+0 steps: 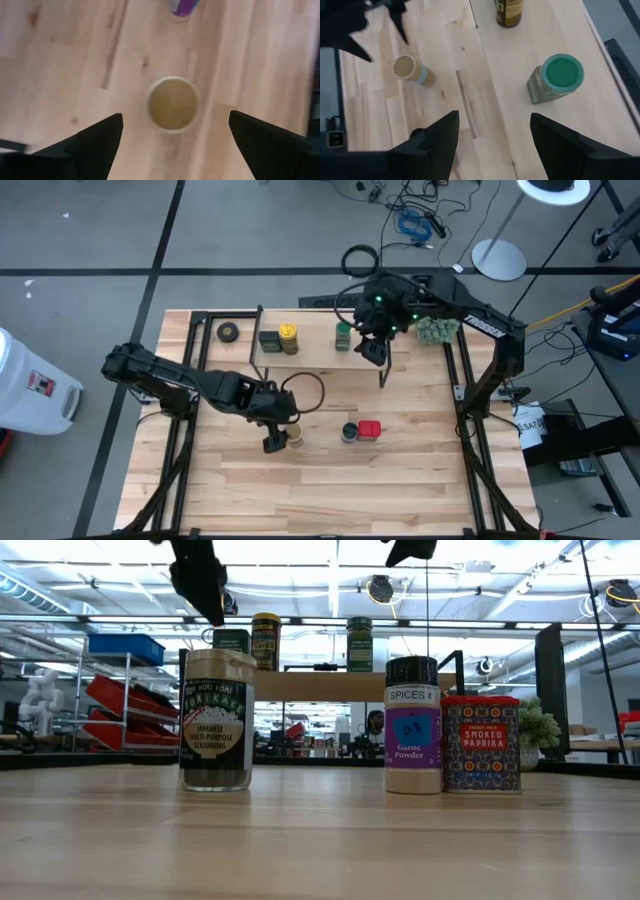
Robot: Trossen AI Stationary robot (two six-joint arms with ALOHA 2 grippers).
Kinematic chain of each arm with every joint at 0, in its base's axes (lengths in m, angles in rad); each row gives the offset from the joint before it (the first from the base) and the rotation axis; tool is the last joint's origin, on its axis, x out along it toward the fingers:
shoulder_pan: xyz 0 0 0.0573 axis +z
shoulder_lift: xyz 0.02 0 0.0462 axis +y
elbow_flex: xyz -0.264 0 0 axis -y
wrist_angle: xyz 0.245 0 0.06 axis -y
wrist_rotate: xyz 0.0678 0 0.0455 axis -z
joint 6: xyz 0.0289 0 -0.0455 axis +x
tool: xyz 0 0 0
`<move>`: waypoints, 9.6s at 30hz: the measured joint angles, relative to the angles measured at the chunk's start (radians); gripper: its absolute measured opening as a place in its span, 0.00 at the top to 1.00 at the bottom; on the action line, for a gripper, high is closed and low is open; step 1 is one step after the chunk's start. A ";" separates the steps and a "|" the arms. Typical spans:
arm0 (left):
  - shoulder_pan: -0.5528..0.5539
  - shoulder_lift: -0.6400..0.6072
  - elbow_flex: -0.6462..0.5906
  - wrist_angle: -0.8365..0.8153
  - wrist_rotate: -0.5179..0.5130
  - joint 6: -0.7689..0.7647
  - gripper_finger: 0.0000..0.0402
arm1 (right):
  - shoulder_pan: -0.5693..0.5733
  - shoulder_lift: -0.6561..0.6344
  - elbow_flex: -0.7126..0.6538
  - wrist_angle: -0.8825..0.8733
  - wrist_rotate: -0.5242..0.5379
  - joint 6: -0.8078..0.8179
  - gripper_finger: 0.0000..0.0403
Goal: Shelf spices
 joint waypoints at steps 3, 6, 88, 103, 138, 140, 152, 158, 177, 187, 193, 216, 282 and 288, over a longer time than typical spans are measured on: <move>-0.013 0.007 -0.023 0.044 -0.024 0.050 0.07 | 0.020 0.000 0.000 0.001 0.000 0.062 0.42; -0.022 0.010 -0.047 0.115 -0.018 0.078 0.07 | 0.054 0.000 0.000 0.001 0.001 0.119 0.42; 0.083 0.176 0.375 -0.281 0.029 0.305 0.29 | 0.631 -0.285 -0.739 0.466 0.172 0.418 0.40; 0.194 0.174 0.633 -0.334 0.029 0.369 0.29 | 0.625 -0.346 -1.092 0.767 0.173 0.463 0.23; 0.382 0.174 0.721 -0.339 0.051 0.527 0.29 | 0.451 -0.212 -1.189 0.844 0.057 0.226 0.14; 0.382 0.174 0.721 -0.331 0.052 0.527 0.29 | 0.451 -0.192 -1.189 0.843 0.063 0.216 0.14; 0.456 0.174 0.721 -0.318 0.055 0.596 0.29 | 0.449 -0.166 -1.189 0.847 0.068 0.202 0.30; 0.519 0.176 0.721 -0.293 0.080 0.650 0.29 | 0.445 -0.166 -1.189 0.847 0.068 0.201 0.44; 0.620 0.191 0.721 -0.268 0.194 0.703 0.29 | 0.445 -0.168 -1.188 0.842 0.063 0.298 0.48; 0.638 0.191 0.721 -0.267 0.202 0.709 0.29 | 0.445 -0.168 -1.121 0.731 0.039 0.306 0.46; 0.644 0.194 0.721 -0.265 0.214 0.708 0.29 | 0.445 -0.168 -1.045 0.642 0.041 0.308 0.46; 0.643 0.302 0.721 -0.329 0.227 0.780 0.29 | 0.445 -0.167 -0.812 0.361 0.046 0.327 0.47; 0.676 0.380 0.732 -0.384 0.220 0.840 0.29 | 0.250 -0.167 -0.420 0.144 0.117 0.141 0.47; 0.679 0.381 0.734 -0.380 0.173 0.841 0.23 | 0.243 -0.167 -0.420 0.143 0.116 0.118 0.47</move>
